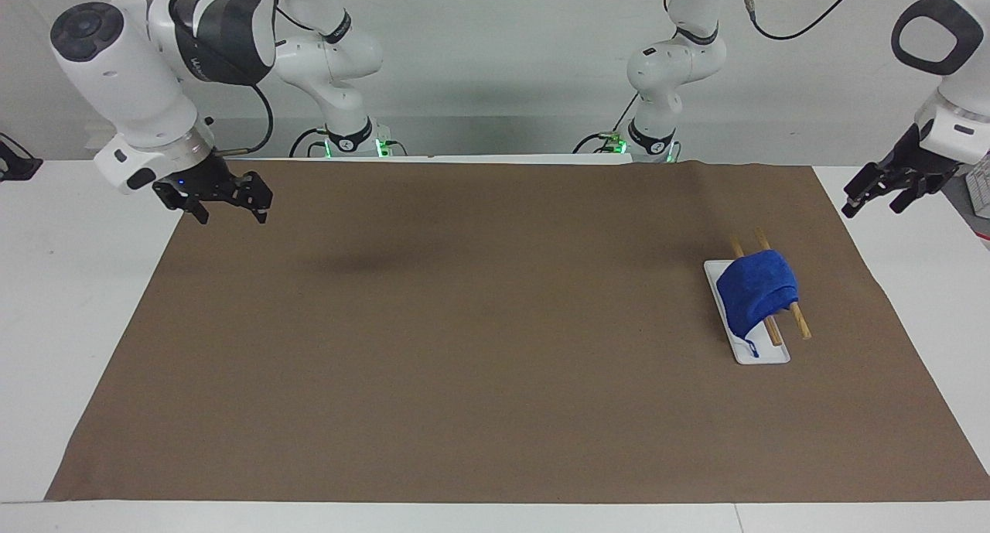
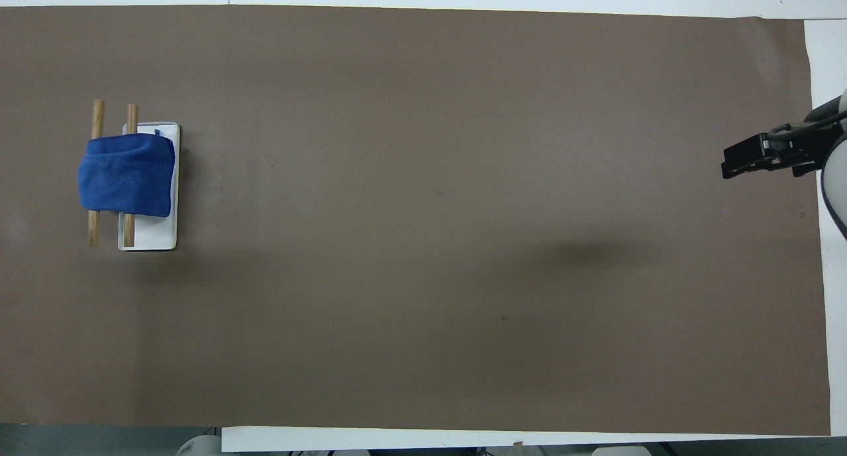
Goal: Right arm passes towel to left arm to hang
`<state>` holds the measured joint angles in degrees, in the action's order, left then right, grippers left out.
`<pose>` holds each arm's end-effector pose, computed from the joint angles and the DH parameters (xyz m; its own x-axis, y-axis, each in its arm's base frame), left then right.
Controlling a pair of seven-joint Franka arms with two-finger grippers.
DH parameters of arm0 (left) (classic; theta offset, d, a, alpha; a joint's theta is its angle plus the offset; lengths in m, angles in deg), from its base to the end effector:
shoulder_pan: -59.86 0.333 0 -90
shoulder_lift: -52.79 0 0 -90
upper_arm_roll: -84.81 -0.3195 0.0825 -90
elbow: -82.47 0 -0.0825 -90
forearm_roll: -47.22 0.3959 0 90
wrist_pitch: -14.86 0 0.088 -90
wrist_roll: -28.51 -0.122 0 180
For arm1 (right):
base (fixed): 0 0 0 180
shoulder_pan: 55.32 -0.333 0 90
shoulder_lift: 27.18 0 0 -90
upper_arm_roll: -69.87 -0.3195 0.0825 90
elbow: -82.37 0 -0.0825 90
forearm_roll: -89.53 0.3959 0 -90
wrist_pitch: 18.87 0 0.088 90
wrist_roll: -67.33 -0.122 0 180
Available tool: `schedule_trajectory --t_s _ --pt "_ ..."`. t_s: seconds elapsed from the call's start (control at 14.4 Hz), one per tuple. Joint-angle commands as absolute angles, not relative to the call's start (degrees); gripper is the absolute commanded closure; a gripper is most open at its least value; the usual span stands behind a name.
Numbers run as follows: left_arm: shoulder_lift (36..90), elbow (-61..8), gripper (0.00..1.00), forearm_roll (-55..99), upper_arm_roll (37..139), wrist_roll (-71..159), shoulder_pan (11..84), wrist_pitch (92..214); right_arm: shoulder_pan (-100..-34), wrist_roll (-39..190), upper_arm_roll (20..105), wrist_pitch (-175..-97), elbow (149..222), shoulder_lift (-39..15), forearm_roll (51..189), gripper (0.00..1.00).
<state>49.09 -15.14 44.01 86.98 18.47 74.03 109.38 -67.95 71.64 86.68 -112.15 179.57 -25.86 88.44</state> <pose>0.5410 0.1078 0.5916 0.9991 0.0389 0.0196 0.0378 -0.9980 0.0508 0.5683 -0.0423 0.5445 0.9958 0.0031 -0.0920 0.0048 -0.9998 0.0186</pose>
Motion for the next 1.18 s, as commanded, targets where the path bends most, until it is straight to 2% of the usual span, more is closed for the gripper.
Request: schedule_trajectory --t_s 0.0,0.21,0.35,0.62,0.76,1.11 --pt "52.9 -6.5 0.0 45.4 87.1 24.2 68.8 98.5 -68.0 72.5 87.9 -111.6 179.2 -25.9 88.0 0.01" --pt "56.5 0.9 0.0 45.6 86.9 25.4 63.7 89.0 -68.1 72.4 88.5 -111.9 179.2 -26.3 88.5 0.01" --pt "57.9 3.0 0.0 47.7 86.5 26.2 60.0 87.0 -68.1 72.3 88.9 -112.2 179.2 -26.4 88.5 0.01" --pt "57.2 2.4 0.0 46.8 85.8 26.8 57.4 89.2 -68.2 71.7 89.1 -112.3 179.4 -27.2 88.6 0.01" --pt "54.3 -1.8 0.0 46.8 85.2 27.5 56.1 91.7 -68.1 71.6 89.1 -112.3 179.5 -27.3 88.6 0.01" --pt "51.3 -5.4 0.0 46.2 83.4 27.4 55.5 94.4 -68.2 71.6 89.1 -112.3 179.8 -27.6 88.6 0.01"
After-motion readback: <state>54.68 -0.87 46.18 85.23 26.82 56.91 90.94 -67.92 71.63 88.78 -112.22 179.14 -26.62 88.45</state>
